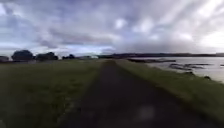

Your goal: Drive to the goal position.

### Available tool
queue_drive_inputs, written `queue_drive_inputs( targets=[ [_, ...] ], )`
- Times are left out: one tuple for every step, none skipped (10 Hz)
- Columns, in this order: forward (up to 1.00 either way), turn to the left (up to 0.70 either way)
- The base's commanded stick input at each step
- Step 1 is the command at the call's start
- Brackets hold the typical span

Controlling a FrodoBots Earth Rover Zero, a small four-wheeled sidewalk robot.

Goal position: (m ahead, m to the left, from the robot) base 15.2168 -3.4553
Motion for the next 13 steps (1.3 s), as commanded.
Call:
queue_drive_inputs(
  targets=[
    [0.7, -0.17],
    [0.7, -0.32],
    [0.7, -0.35],
    [0.7, -0.29],
    [0.7, -0.05],
    [0.7, 0.0],
    [0.7, 0.0],
    [0.7, 0.0],
    [0.7, 0.0],
    [0.7, 0.0],
    [0.7, 0.0],
    [0.7, 0.0],
    [0.7, 0.0]
  ],
)
